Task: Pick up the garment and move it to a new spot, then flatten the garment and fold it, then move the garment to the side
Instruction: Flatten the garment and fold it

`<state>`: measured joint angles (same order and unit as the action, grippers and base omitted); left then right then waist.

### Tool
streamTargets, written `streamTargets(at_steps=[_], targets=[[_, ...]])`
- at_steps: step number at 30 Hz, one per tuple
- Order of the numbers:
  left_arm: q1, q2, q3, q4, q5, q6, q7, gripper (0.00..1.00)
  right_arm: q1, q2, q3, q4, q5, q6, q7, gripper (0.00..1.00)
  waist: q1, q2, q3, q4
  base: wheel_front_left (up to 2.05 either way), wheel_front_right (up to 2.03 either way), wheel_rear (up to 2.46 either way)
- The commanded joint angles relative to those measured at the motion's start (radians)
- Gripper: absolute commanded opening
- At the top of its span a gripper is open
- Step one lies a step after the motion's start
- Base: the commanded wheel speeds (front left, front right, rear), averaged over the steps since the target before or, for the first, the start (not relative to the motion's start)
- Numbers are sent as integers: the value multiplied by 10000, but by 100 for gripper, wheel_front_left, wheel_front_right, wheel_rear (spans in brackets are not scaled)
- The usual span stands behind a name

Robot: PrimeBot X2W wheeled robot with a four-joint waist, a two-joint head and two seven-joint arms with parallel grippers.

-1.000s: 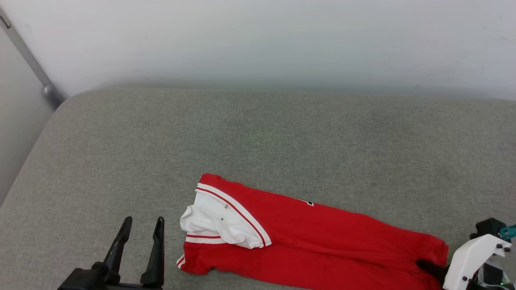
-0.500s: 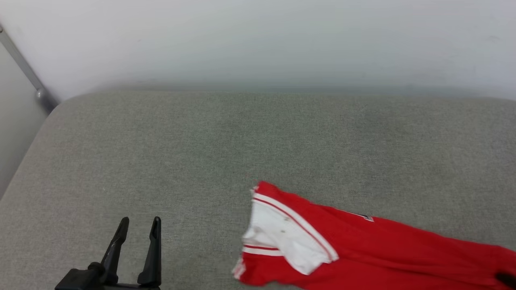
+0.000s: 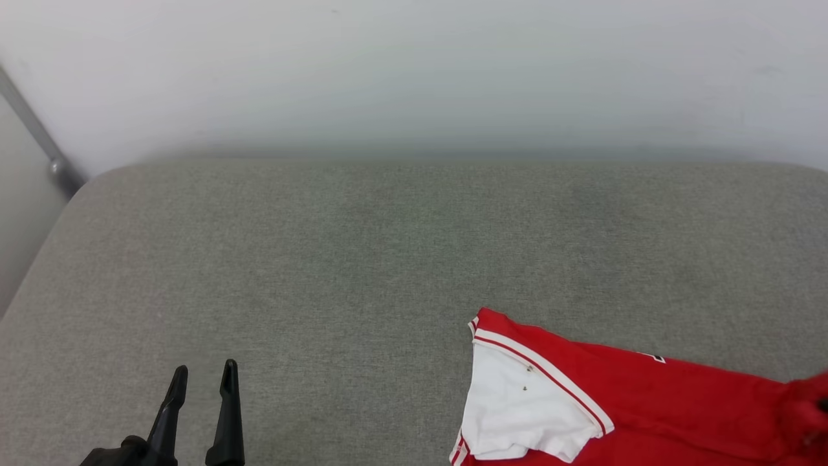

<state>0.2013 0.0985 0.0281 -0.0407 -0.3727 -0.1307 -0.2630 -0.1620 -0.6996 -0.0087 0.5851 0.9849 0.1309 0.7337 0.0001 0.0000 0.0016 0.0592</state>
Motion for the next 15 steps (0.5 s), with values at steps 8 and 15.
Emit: streamTargets(at_steps=[8, 15], targets=[[85, 32, -50, 102, -16, 5, -17, 100, 99, 1845, 193, -3629, 467, -5, 2120, 0, -1, 0, -94, -213, 0, 0, 0], [-152, 153, -302, 383, -8, 4, -17, 100, -89, 3654, 422, -5375, 30, -5, 4025, 0, -1, 0, -36, -58, 0, 0, 0]])
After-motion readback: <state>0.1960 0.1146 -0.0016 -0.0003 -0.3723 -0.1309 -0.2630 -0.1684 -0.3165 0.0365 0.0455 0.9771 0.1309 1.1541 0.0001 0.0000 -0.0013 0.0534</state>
